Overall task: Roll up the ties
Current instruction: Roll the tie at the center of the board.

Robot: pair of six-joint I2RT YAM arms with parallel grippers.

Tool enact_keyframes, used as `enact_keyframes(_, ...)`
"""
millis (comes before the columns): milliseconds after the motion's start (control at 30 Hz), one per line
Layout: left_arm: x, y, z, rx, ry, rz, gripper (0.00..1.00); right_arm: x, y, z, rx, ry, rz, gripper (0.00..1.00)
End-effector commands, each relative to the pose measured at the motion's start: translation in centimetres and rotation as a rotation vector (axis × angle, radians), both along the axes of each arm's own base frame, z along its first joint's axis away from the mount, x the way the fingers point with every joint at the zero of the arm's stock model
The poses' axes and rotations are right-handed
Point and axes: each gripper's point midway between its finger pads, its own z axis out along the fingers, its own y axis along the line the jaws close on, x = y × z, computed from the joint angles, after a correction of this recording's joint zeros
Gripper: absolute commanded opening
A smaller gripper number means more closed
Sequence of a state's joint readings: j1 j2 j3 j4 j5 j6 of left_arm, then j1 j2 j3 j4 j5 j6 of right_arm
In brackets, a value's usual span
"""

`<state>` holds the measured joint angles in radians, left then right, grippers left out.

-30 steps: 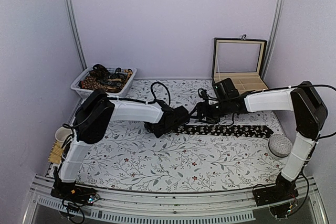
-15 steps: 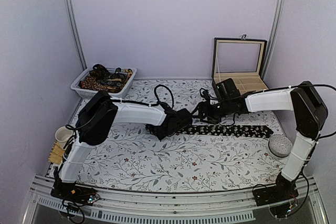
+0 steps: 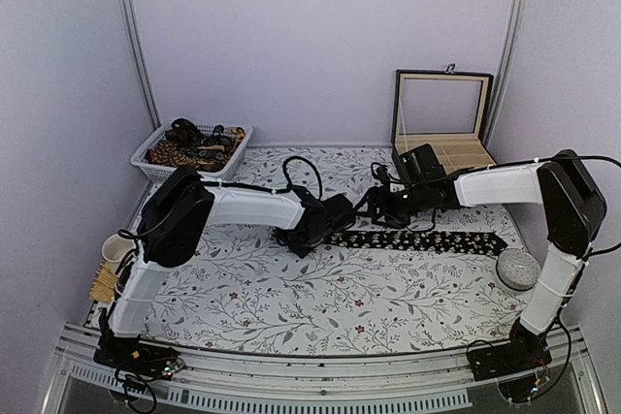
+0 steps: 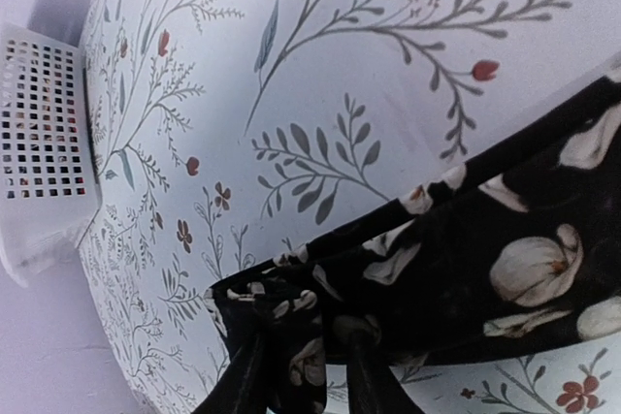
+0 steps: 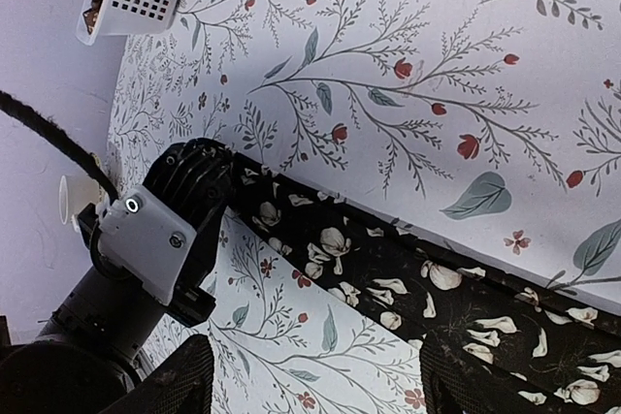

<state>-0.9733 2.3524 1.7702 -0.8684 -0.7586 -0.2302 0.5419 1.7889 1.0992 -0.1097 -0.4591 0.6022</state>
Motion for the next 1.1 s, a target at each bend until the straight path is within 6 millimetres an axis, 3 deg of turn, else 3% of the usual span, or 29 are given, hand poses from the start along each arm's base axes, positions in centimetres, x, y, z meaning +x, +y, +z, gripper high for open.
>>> enact_keyframes(0, -0.2, -1.3, -0.8, -0.158, 0.079, -0.005, 0.29, 0.0, -0.2, 0.4, 0.014, -0.006, 0.002, 0.73)
enact_keyframes(400, 0.8, -2.3, 2.0, -0.285, 0.047, -0.030, 0.35, 0.2, -0.1, 0.4, 0.022, 0.001, 0.001, 0.73)
enact_keyframes(767, 1.9, -2.1, 3.9, -0.296, -0.007, -0.020, 0.39, 0.1, 0.0, 0.2, 0.028, 0.006, 0.003, 0.73)
enact_keyframes(1067, 1.8, -2.8, 5.9, -0.395, -0.012, -0.046, 0.46, 0.3, 0.4, 0.6, 0.048, 0.006, 0.010, 0.73)
